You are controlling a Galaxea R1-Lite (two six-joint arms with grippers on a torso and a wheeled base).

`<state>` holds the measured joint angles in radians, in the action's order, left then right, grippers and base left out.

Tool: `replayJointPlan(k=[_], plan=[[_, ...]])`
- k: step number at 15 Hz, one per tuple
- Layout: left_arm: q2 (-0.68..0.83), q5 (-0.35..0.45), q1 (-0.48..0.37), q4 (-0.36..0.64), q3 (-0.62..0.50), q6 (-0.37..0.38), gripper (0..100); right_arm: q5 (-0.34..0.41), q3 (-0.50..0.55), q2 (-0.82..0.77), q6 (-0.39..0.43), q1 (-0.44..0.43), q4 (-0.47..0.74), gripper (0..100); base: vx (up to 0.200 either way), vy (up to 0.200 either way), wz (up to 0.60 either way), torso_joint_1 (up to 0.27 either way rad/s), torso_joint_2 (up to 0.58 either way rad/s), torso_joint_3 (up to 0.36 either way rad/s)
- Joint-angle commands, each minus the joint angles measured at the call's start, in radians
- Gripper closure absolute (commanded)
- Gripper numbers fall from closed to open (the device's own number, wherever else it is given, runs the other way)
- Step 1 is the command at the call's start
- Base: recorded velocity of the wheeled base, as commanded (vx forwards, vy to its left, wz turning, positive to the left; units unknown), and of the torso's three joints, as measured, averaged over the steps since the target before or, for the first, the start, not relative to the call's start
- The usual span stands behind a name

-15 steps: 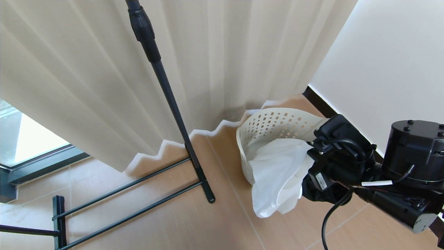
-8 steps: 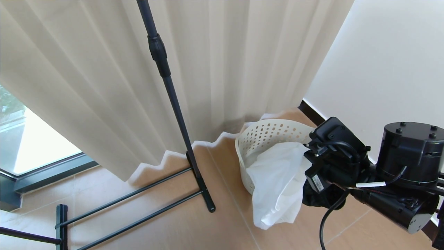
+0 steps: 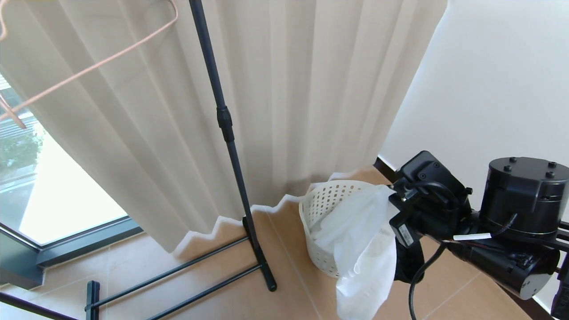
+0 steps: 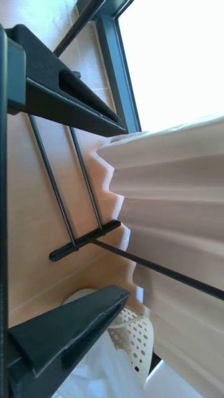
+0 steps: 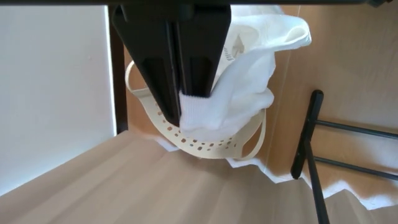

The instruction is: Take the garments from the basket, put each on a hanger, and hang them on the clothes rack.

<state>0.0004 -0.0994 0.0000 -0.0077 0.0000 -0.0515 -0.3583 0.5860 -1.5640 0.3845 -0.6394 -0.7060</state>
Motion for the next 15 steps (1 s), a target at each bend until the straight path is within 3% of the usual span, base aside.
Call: replayJointPlan(k=[1,15], plan=[[0.001,0.0,0.0,-0.002,0.0,-0.001,0,-0.001,-0.002,-0.001,0.001,0.001,0.0,100,0.0,0.0,0.0,0.144,-0.48,-0.144],[0.001,0.0,0.0,-0.002,0.0,-0.001,0,-0.001,-0.002,-0.007,0.001,0.003,0.0,100,0.0,0.0,0.0,0.189,-0.52,-0.138]])
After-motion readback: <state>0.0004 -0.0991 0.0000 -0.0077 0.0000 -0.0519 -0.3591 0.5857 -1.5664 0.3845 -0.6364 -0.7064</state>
